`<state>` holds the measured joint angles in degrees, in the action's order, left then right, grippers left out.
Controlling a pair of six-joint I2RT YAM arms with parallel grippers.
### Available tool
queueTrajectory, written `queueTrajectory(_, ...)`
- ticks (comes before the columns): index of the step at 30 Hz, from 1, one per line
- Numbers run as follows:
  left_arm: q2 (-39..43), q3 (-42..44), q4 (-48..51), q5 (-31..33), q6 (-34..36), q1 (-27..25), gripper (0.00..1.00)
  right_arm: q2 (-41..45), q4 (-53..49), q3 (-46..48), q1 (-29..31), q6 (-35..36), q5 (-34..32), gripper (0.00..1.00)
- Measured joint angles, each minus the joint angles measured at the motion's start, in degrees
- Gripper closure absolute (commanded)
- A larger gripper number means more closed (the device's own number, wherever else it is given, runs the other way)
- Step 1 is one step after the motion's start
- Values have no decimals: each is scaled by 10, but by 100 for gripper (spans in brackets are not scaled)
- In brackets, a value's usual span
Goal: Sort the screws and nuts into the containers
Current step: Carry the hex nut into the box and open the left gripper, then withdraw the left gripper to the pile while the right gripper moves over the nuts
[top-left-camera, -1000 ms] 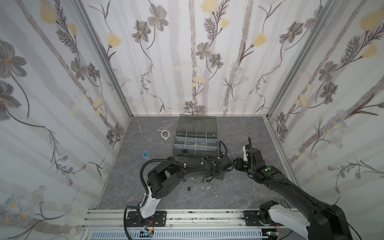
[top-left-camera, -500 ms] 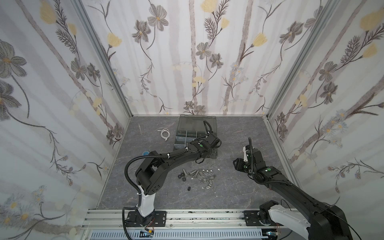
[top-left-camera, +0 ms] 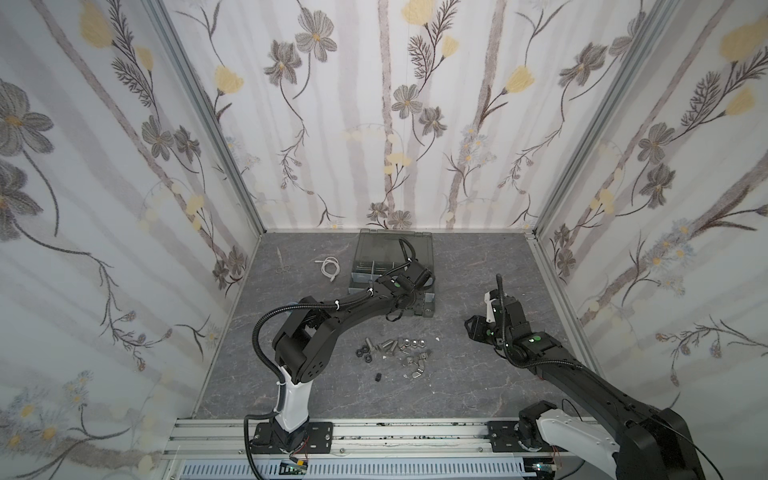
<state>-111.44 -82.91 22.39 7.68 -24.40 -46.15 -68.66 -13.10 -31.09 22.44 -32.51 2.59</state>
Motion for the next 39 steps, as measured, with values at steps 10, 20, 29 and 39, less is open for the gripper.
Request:
queueTrajectory(10, 5, -6, -1, -3, -12, 0, 34, 0, 0, 0, 0, 0, 0, 55)
queueTrajectory(20, 46, 13, -3, -5, -22, 0, 22, -6, 4, 5, 0, -1, 0, 53)
queueTrajectory(29, 113, 61, -29, -17, -36, 0, 14, -9, 9, 5, 0, -4, 11, 51)
queueTrajectory(39, 225, 175, -57, 3, -73, 1, 5, -23, 14, 7, 2, -9, 22, 51)
